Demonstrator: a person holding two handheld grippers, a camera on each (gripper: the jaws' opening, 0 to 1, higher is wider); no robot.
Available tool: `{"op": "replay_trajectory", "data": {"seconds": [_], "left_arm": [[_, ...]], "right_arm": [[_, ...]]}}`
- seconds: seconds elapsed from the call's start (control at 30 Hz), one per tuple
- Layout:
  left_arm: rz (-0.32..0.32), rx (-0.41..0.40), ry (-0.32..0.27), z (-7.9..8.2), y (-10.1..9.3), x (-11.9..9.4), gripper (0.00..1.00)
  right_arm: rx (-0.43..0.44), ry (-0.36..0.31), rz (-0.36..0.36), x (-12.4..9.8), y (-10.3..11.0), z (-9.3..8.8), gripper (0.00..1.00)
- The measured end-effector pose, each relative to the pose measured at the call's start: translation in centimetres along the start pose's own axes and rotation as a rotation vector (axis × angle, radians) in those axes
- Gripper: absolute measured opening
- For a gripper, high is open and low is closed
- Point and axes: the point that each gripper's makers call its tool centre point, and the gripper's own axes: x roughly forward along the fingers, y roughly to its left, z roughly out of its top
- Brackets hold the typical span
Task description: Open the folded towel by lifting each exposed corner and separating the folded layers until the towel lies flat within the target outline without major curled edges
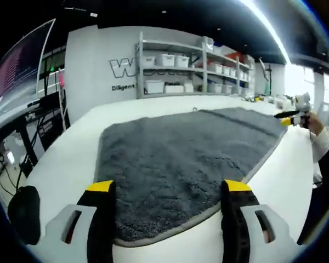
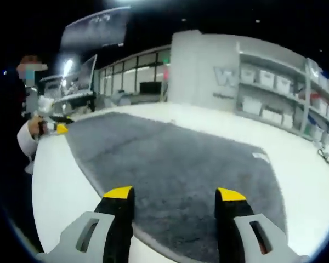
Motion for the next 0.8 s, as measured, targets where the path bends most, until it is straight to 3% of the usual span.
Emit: {"op": "replay_trajectory", "data": {"seconds": [0.07,0.13,0.27,0.37,0.5,0.67,0.77,0.8], "left_arm": [[-0.021,0.025,-0.052,1.1,-1.2,0.3,0.69],[-0.051,0.039,-0.094,2.0,-2.5,0.6,0.62],[-0.07,0.089,-0.064,1.4,-3.7,1.4,0.55],[-0.058,0.147,-0.069,1.1,-3.6,1.3,0.42],[-0.095,0.114,-0.104,2.0,-4.0,0.7,0.27],[-0.122,0.161,-0.021,0.4,-4.8,0.6,0.16],[-0.128,0.1,0.009,0.0,-4.9,0.6,0.13],[-0.131,0.102,0.005,0.2,-4.9,0.6,0.12]], "right_arm": [[-0.017,-0.012,0.028,0.2,0.1,0.9,0.57],[-0.095,-0.033,0.05,0.6,1.6,1.4,0.47],[-0.086,-0.015,0.07,1.6,3.2,1.1,0.3],[-0.113,0.011,0.108,2.5,4.3,0.2,0.1],[-0.083,0.021,0.138,3.0,5.0,0.1,0.05],[-0.099,0.075,0.182,3.3,6.0,-0.6,0.0],[-0.127,0.166,0.206,3.4,6.2,-2.4,0.0],[-0.136,0.106,0.194,3.7,6.1,-1.6,0.0]]}}
